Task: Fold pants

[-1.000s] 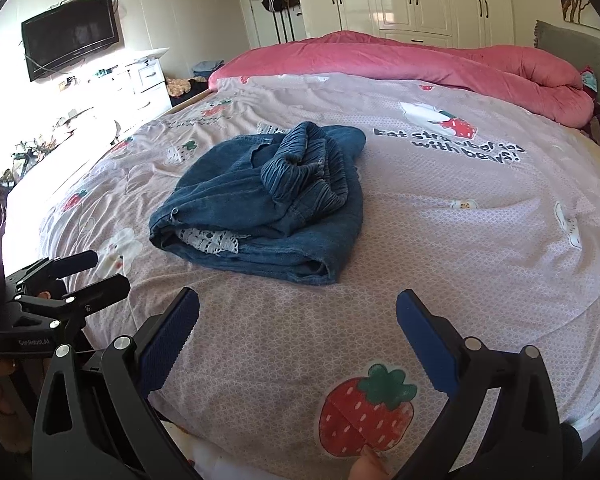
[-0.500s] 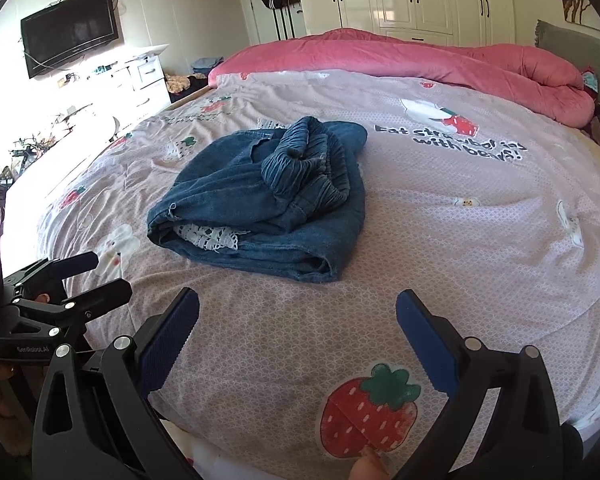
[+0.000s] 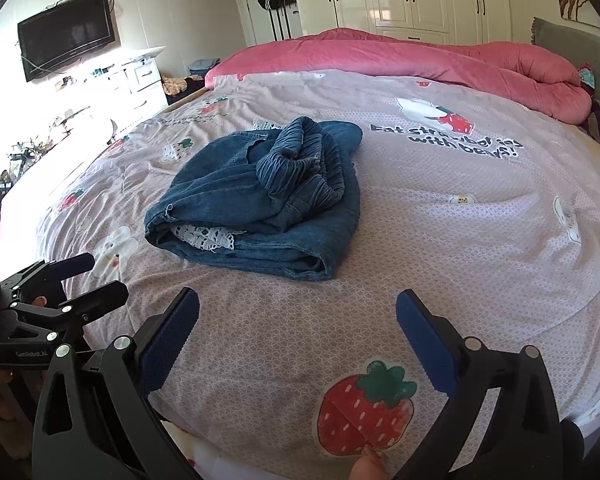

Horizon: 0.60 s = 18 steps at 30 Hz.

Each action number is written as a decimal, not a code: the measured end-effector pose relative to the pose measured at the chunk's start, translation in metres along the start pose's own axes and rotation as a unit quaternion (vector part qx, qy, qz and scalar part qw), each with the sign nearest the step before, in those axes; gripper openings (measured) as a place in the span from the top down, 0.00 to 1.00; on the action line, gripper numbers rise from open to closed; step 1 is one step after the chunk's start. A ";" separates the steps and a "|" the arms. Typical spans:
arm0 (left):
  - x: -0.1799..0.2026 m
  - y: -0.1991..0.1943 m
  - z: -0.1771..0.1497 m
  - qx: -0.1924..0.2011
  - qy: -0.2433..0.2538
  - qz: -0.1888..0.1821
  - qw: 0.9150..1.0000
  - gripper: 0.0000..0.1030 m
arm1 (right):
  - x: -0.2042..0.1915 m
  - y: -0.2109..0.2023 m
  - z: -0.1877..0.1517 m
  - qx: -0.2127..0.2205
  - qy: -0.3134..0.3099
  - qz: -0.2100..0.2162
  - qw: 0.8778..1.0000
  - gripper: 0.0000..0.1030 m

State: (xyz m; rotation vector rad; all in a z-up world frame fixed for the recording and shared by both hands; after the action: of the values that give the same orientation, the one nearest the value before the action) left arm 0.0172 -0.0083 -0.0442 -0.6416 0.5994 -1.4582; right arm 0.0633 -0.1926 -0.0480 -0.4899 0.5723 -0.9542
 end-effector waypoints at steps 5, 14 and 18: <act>0.001 0.000 0.000 0.001 0.003 0.002 1.000 0.09 | 0.000 0.001 -0.001 -0.002 -0.002 -0.002 1.000 0.04; 0.002 0.000 -0.001 0.000 0.005 0.004 1.000 0.09 | -0.001 0.002 -0.001 -0.003 -0.002 -0.001 1.000 0.04; 0.001 0.000 0.000 0.000 0.005 0.003 1.000 0.09 | -0.001 0.002 -0.001 -0.004 -0.002 -0.001 1.000 0.04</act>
State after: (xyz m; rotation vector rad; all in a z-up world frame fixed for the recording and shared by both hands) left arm 0.0170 -0.0096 -0.0446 -0.6330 0.6093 -1.4555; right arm 0.0632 -0.1912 -0.0494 -0.4988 0.5717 -0.9532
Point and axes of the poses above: each gripper's, at about its wrist camera, not at the fingertips, and y roughly the way its jaws point, x to its right, z to its top, the point moved 5 cm from there along y, roughly the way its jaws point, and after that the axes turned 8 degrees about z, right-handed, at the moved point
